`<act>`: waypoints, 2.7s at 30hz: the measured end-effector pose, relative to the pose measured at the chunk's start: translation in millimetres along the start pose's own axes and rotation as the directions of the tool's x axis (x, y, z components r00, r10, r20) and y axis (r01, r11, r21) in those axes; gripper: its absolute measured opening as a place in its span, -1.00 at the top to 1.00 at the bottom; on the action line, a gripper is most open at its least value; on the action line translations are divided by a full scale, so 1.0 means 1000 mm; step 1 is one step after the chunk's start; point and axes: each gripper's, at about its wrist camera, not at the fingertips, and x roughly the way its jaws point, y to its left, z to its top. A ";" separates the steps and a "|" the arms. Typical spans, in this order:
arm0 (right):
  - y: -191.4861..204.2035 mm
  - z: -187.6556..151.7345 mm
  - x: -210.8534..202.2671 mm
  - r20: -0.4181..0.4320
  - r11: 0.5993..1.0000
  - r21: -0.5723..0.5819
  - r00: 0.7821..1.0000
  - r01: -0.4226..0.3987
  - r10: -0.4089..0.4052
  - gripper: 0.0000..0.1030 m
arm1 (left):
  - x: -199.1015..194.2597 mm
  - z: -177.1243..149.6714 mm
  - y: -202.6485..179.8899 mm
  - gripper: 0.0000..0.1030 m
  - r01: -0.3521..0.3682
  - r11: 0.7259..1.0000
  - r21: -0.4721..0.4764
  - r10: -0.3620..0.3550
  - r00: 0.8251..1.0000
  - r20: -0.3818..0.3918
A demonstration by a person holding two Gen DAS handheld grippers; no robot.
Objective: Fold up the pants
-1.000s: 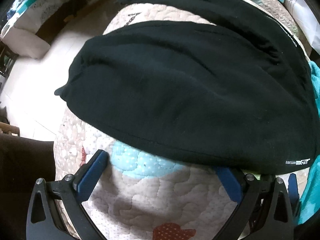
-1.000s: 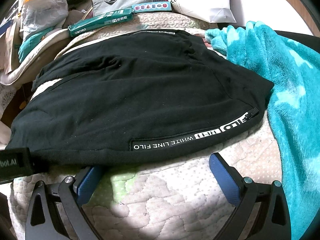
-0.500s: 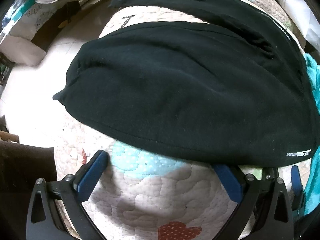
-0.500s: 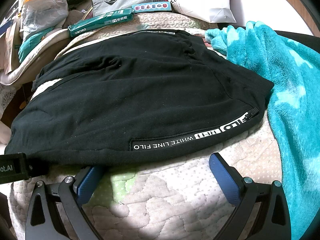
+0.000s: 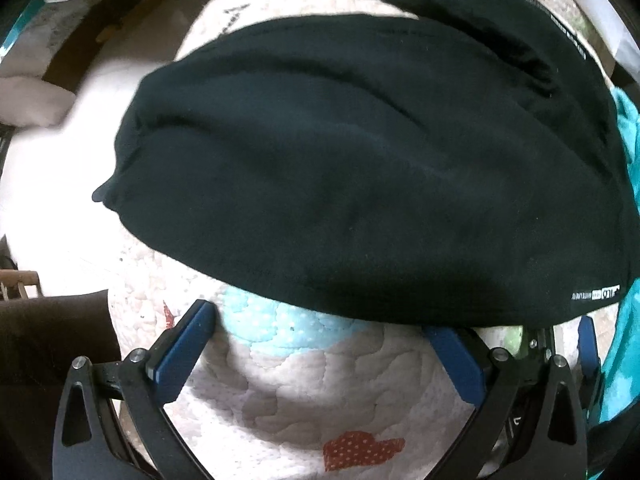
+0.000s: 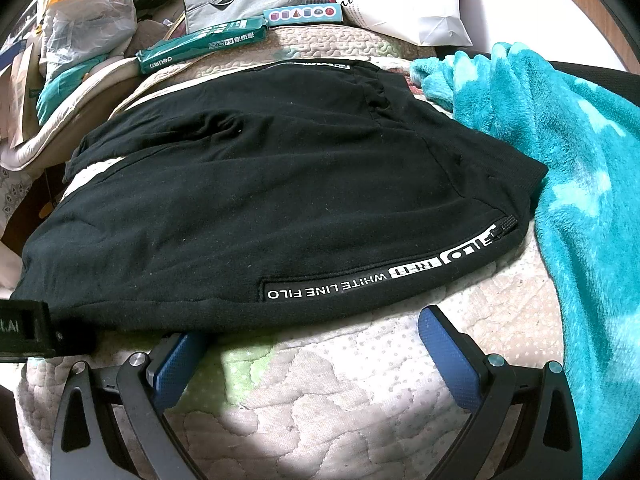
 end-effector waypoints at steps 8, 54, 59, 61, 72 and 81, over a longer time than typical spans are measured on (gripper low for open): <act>0.000 0.000 0.000 0.000 1.000 -0.003 1.000 0.001 -0.001 -1.00 | -0.004 -0.014 0.000 -1.00 0.011 1.000 0.019 -0.013 0.998 0.068; 0.027 0.036 -0.108 0.281 0.979 -0.185 0.950 -0.082 0.133 -1.00 | -0.234 -0.036 0.089 -0.97 0.506 0.775 0.378 -0.629 0.563 0.537; 0.014 0.068 -0.136 0.383 0.979 -0.183 0.910 -0.094 0.159 -1.00 | -0.256 -0.035 0.072 -1.00 0.245 0.894 0.374 -0.447 0.501 0.741; 0.012 0.082 -0.144 0.407 0.977 -0.189 0.898 -0.095 0.166 -1.00 | -0.255 -0.025 0.068 -1.00 0.219 0.896 0.385 -0.443 0.488 0.752; -0.013 0.166 -0.112 0.323 0.975 -0.199 0.933 -0.099 0.160 -1.00 | -0.193 0.080 0.071 -1.00 0.149 0.962 0.229 -0.266 0.710 0.653; -0.039 0.210 -0.038 0.171 0.989 -0.123 0.980 -0.085 0.106 -1.00 | -0.138 0.148 0.084 -1.00 0.120 0.983 0.137 -0.178 0.795 0.579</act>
